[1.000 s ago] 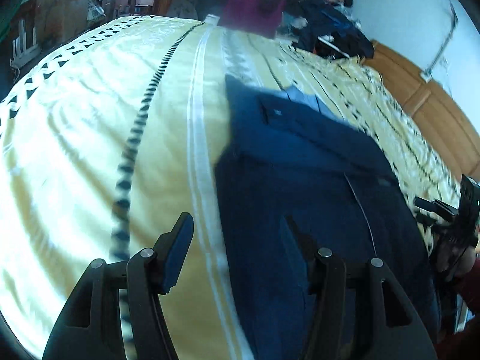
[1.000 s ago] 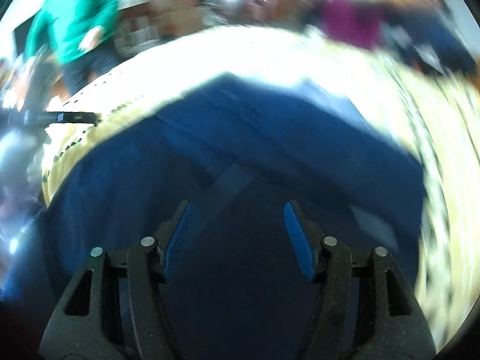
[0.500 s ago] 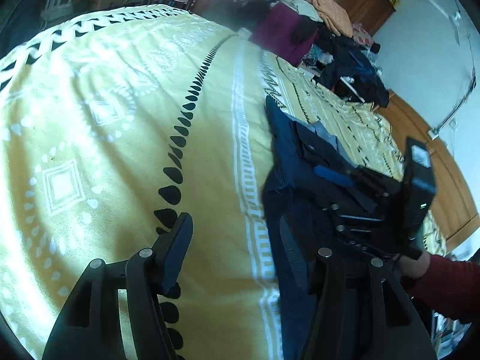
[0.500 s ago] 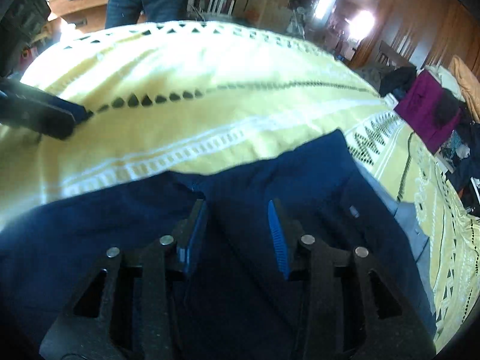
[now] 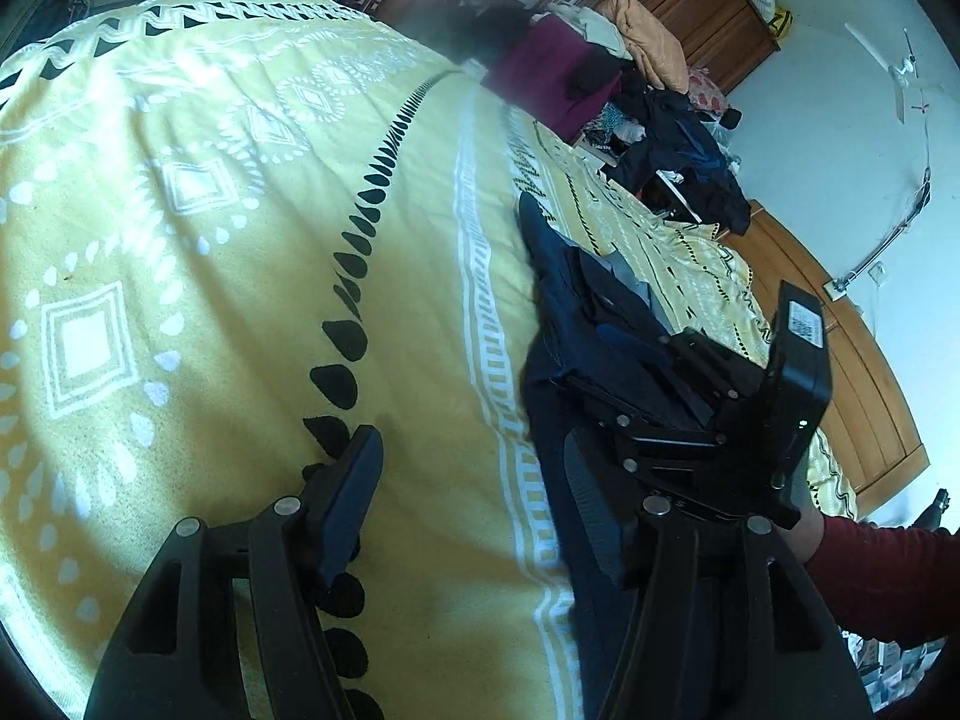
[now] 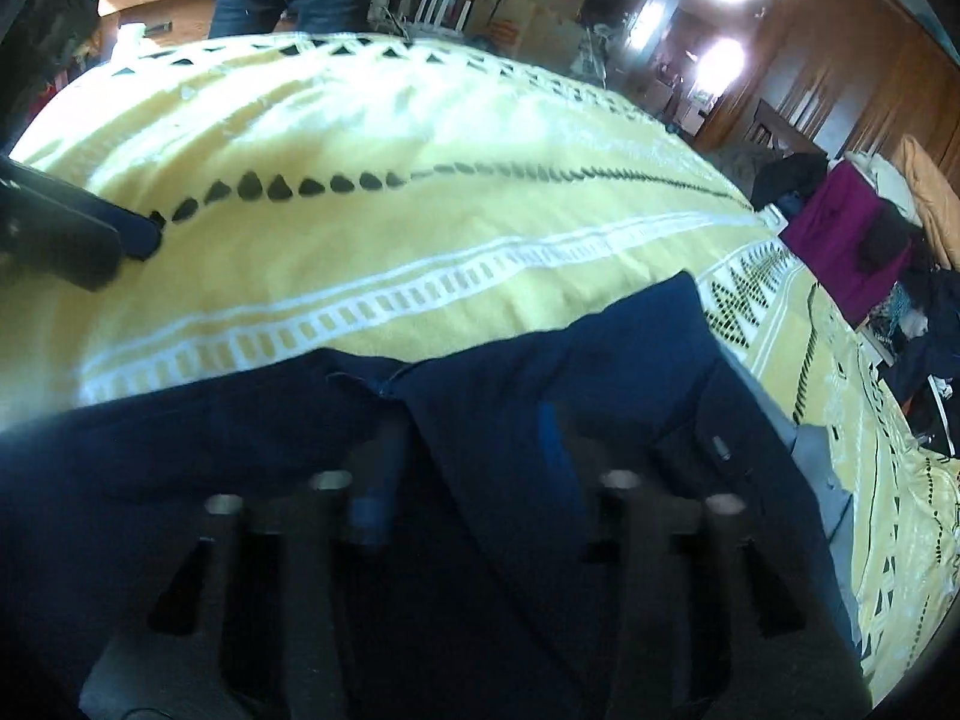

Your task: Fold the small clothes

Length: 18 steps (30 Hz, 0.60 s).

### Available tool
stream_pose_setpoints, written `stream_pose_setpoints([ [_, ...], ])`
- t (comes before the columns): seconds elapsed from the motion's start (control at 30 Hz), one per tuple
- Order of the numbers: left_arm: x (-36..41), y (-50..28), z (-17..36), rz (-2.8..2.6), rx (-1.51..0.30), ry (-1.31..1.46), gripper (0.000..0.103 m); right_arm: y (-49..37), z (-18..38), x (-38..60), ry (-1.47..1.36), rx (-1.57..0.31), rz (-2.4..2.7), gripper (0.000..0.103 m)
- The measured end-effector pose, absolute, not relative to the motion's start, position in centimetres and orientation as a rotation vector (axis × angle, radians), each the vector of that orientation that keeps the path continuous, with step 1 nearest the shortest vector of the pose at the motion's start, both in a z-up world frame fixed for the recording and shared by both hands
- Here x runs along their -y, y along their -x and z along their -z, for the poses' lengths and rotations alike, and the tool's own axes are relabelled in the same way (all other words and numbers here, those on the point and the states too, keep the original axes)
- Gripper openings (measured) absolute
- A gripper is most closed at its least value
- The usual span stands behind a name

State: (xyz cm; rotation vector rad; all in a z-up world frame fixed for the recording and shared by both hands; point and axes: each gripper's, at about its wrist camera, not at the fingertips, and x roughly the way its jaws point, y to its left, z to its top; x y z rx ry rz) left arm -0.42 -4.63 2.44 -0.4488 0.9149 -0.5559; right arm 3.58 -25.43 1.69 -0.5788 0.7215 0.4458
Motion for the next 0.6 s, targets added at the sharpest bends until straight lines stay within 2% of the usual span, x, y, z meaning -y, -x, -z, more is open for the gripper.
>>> stream_pose_setpoints([
  [0.03,4.6,0.5,-2.4,0.56,-0.912,0.453,0.065,-3.7,-1.6,25.3,0.58,-0.723,-0.445,0.011],
  [0.2,4.1,0.5,-2.2,0.582,-0.906,0.482,0.067,-2.9,-1.9,25.3,0.594,-0.706,-0.459,0.017],
  [0.27,4.2,0.4,-2.2,0.589,-0.905,0.484,0.068,-3.0,-1.7,25.2,0.612,-0.709,-0.452,0.012],
  [0.3,4.2,0.4,-2.2,0.591,-0.907,0.482,0.069,-3.3,-1.7,25.1,0.605,-0.711,-0.445,0.001],
  [0.47,4.5,0.3,-2.2,0.592,-0.906,0.474,0.07,-5.1,-3.9,25.3,0.464,-0.703,-0.426,0.001],
  [0.6,4.7,0.3,-2.1,0.592,-0.912,0.471,0.07,-6.0,-1.1,24.2,0.472,-0.774,-0.442,0.003],
])
